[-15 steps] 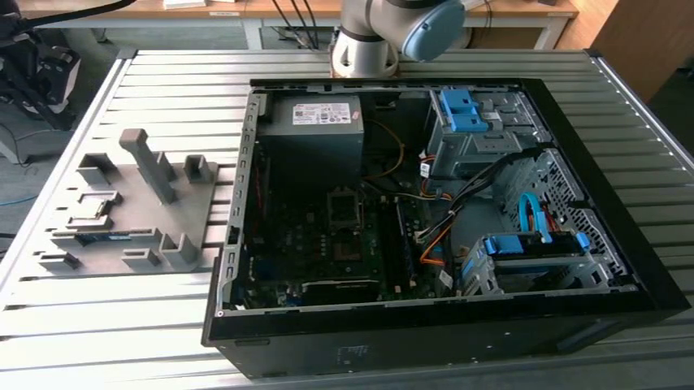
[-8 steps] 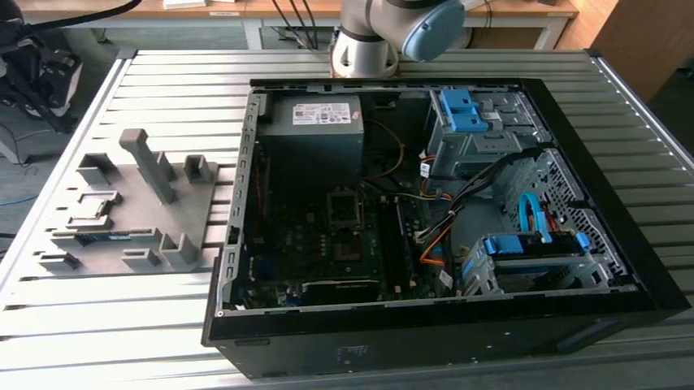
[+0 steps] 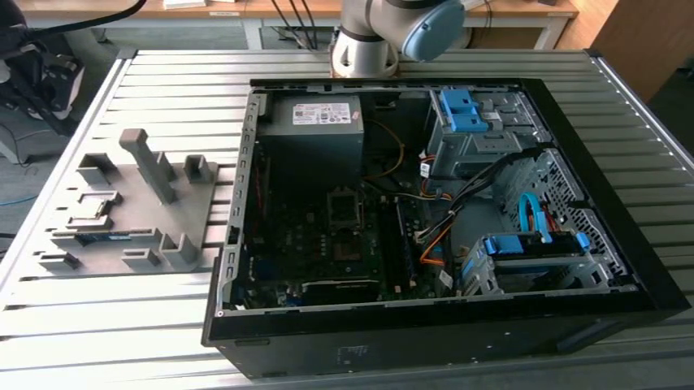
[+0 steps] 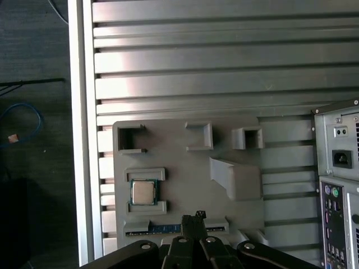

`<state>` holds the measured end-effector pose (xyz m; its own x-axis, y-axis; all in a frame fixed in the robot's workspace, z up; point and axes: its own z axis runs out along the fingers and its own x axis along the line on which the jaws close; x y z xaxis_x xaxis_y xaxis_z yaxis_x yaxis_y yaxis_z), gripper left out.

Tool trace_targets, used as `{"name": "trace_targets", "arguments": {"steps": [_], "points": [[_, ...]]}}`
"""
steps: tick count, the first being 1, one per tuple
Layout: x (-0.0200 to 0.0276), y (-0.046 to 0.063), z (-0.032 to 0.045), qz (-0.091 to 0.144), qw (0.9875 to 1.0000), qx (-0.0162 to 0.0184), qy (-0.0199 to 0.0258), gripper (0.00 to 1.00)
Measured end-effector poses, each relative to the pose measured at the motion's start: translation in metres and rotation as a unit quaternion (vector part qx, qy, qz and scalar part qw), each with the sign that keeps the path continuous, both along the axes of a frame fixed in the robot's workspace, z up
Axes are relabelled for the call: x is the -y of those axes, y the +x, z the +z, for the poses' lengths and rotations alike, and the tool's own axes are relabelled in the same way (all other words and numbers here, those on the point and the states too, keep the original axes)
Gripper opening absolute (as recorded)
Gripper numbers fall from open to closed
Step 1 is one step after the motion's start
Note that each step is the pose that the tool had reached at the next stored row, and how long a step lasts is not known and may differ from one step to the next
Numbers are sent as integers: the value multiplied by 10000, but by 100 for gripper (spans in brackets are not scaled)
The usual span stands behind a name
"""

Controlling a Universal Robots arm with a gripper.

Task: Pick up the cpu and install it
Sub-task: 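Reach for the cpu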

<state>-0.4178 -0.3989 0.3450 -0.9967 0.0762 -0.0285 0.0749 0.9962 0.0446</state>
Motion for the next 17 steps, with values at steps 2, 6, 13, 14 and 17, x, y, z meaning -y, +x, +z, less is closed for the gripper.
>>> {"name": "trace_targets", "arguments": {"steps": [2,6,13,14,17], "points": [[0,-1,-12,0,10000,1,0,10],[0,-3,-38,0,10000,0,0,10],[0,-7,-78,0,10000,0,0,10],[0,-8,-83,0,10000,0,0,10],[0,-9,-99,0,10000,0,0,10]]}}
